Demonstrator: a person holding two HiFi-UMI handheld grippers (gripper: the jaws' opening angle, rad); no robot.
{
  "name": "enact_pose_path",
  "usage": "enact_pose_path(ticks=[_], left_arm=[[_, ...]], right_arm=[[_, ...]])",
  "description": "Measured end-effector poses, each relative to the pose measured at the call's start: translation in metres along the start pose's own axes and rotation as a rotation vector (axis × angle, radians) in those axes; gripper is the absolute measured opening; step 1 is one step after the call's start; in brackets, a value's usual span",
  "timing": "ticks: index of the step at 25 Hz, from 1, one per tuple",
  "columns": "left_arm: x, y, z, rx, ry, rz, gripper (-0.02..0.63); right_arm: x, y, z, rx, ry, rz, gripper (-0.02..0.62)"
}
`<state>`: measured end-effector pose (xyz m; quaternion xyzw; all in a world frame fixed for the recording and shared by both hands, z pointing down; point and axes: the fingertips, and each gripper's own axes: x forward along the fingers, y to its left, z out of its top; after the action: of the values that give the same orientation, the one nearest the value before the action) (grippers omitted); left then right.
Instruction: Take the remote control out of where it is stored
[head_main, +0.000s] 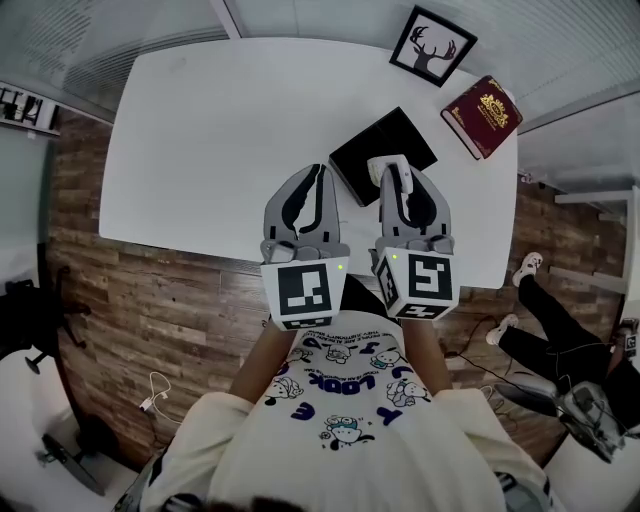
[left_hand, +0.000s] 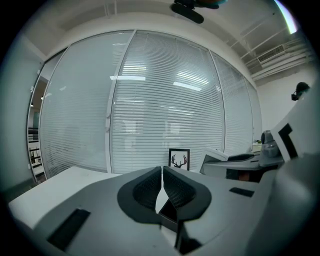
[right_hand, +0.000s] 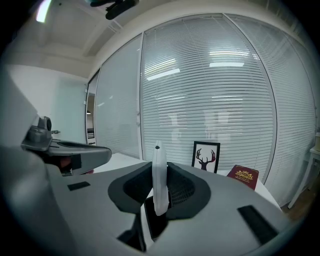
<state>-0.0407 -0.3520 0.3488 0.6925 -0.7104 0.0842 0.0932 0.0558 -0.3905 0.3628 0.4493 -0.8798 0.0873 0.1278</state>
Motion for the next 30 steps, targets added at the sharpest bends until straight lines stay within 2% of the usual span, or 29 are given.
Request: enact_pose_path(ticks=[12,30], left_arm=[[-0.016,0.002,0.0,0.008,-0.011,0.006,0.026],[-0.018,0.006,0.004,0.002,-0.025,-0.012,0.026]], right_arm=[[-0.01,0.017,-0.006,0.003,0.007,0.025,0.083],[-0.013,0.028,-0.004,0.008,0.002,0.012,0.083]])
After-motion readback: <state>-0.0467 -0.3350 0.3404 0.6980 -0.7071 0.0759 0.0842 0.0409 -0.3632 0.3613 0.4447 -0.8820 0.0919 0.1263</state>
